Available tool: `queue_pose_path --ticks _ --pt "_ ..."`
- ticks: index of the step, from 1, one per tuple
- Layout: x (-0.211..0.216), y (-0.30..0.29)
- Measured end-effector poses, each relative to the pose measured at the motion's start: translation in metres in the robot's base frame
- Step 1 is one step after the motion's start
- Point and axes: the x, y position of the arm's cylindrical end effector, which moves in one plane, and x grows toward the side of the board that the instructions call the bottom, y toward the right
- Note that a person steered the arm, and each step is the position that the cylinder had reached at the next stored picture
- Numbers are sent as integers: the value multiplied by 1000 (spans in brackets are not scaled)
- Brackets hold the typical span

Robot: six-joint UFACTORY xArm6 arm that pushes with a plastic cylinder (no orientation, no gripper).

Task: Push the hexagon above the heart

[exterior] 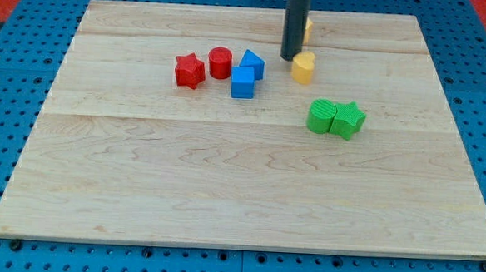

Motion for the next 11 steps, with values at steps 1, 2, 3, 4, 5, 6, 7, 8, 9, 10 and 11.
queue_pose_path --ticks 1,2,3,4,5,6,7,8,9,10,11 --pt "38 25" --pt "15 21" --pt "-54 48" --pt "-125 22" --pt "-114 -31" --pt "-64 -1" --pt "-90 -12" --pt "-95 20" --pt "-34 32" --pt "27 32" --pt "12 25"
